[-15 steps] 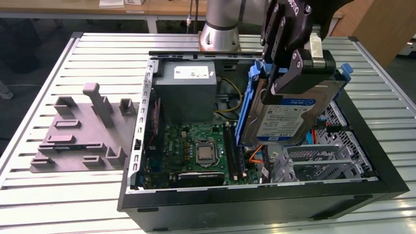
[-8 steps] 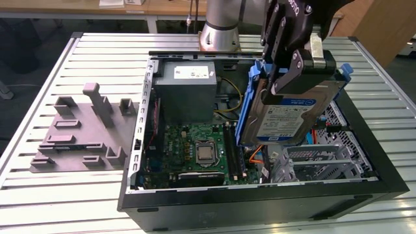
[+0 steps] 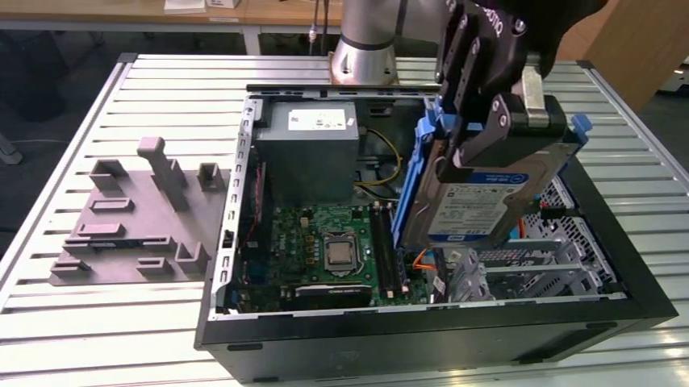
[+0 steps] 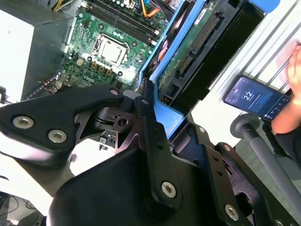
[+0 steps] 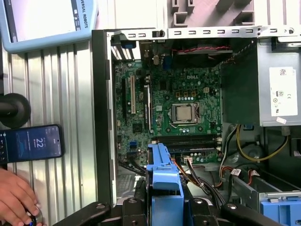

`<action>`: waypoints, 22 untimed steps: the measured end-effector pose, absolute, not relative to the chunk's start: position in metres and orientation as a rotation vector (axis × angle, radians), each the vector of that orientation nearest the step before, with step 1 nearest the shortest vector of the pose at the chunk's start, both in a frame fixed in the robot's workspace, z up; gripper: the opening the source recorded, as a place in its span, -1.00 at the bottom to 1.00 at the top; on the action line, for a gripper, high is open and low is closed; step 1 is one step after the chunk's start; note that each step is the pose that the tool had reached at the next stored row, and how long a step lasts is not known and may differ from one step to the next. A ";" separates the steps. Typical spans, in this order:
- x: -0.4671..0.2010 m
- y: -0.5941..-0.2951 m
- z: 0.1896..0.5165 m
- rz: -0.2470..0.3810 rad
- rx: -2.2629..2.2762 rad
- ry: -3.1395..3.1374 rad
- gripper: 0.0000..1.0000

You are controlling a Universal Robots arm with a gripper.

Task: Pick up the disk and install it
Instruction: 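Insert the disk into the insertion slot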

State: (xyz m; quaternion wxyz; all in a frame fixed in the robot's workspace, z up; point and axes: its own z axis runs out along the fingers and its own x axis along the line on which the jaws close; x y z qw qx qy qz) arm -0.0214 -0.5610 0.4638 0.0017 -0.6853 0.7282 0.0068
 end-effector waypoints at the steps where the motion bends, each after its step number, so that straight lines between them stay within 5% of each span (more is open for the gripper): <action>1: -0.020 -0.562 0.463 0.021 -2.151 2.285 -0.27; 22: 0.026 -0.564 0.455 0.021 -2.187 2.251 -0.27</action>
